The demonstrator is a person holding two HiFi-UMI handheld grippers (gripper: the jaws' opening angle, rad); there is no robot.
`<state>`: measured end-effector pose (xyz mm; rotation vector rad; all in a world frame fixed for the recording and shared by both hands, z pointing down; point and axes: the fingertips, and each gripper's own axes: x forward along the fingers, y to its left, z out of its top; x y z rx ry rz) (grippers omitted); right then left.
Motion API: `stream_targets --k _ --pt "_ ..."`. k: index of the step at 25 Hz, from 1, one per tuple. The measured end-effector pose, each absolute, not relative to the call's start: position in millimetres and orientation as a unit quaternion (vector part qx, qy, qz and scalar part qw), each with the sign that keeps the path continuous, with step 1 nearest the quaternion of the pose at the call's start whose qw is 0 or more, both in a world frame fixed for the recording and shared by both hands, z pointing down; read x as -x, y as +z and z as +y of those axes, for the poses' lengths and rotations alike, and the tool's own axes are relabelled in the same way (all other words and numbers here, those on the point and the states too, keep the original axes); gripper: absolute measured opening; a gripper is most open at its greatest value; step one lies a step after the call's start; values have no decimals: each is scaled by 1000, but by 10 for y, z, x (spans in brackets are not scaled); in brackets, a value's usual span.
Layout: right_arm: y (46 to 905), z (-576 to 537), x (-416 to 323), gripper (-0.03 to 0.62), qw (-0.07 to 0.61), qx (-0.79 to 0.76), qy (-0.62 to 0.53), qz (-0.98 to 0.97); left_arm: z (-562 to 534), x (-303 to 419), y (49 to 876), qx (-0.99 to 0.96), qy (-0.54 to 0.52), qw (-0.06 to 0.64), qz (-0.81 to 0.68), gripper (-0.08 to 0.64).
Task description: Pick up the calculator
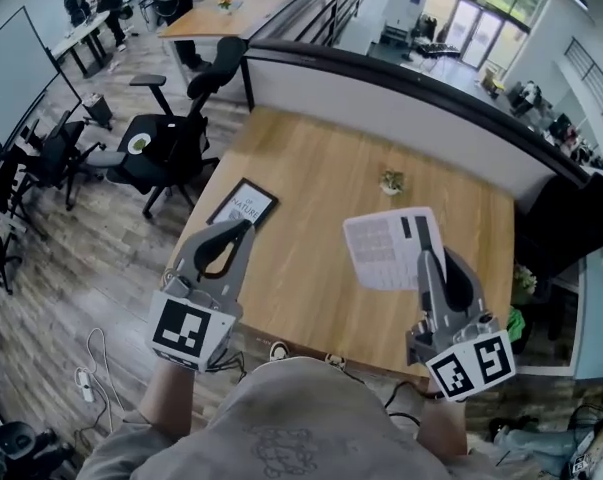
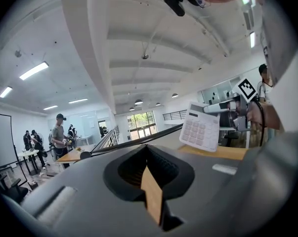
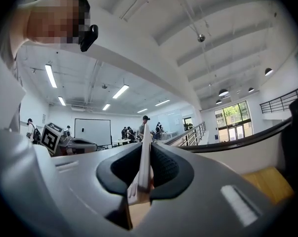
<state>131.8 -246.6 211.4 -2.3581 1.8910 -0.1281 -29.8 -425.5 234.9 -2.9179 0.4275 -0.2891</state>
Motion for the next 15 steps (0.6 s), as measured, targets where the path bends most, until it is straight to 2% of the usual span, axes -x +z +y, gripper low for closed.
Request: stream_targets --k 15 --pt "2314 -2279 -1207 57 57 764 -87 637 -4012 364 2369 980 -108 81 143 2"
